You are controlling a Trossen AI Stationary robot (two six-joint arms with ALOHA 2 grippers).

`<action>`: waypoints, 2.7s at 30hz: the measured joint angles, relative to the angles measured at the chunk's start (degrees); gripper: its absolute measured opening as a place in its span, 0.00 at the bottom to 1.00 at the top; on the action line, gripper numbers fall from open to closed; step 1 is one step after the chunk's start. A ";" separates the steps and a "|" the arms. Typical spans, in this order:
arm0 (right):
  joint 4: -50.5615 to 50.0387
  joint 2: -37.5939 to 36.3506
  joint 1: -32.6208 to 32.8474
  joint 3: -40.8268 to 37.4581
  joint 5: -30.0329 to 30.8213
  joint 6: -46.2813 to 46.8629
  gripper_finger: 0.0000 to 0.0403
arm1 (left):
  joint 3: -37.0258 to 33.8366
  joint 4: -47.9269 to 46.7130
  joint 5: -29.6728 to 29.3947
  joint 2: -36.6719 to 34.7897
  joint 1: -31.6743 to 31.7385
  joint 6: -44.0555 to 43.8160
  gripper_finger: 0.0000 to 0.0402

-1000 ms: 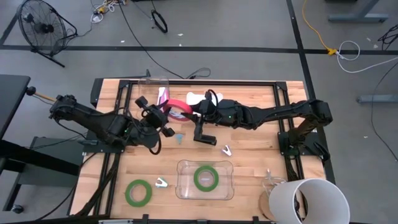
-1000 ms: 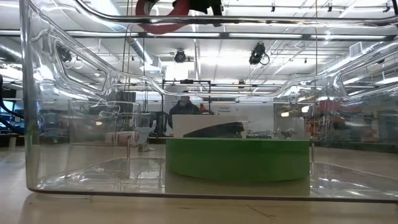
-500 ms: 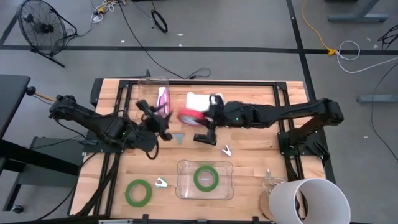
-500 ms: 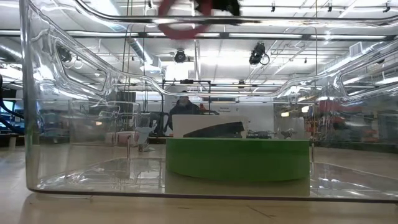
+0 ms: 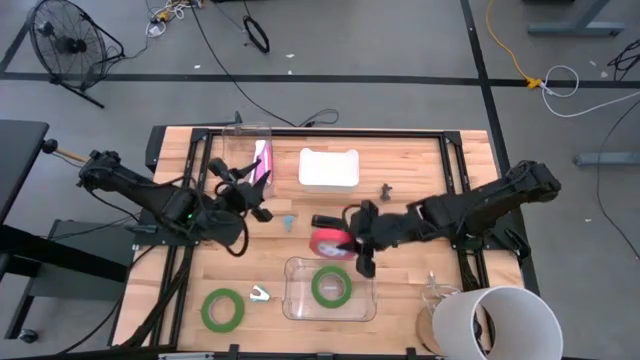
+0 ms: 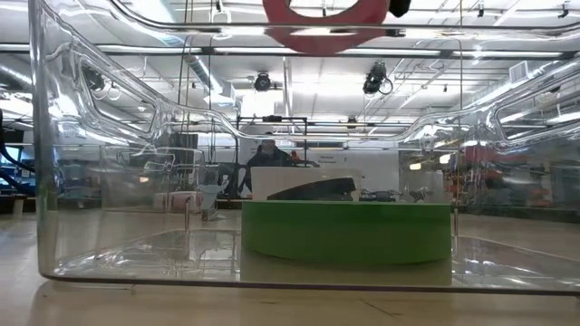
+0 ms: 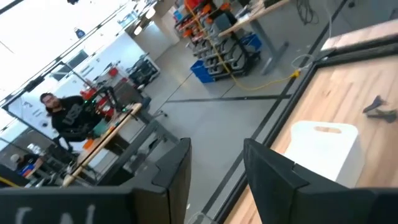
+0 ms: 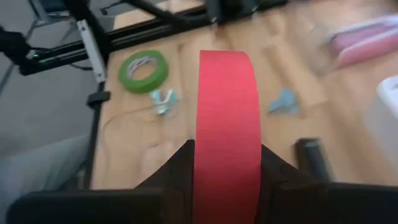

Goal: Pick and place Stapler, Stapler remover, tape
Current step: Put the pink tape into the bottom transparent bin, then put the black stapler into the top transparent bin

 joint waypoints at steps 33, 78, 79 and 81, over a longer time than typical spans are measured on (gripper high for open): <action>48.14 9.44 13.26 -25.55 5.13 14.70 0.22 | 0.00 0.40 8.63 -0.13 -0.70 -6.56 0.37; 49.98 7.03 11.10 -25.49 9.71 9.11 0.48 | -0.04 0.02 9.94 -0.13 -0.70 -8.20 0.35; 49.90 5.91 11.14 -25.49 9.77 7.74 0.46 | -0.04 -0.02 9.94 -0.13 -0.70 -8.20 0.35; 48.75 3.31 11.26 -25.46 9.77 5.03 0.43 | -0.04 -0.05 9.94 -0.13 -0.68 -8.19 0.35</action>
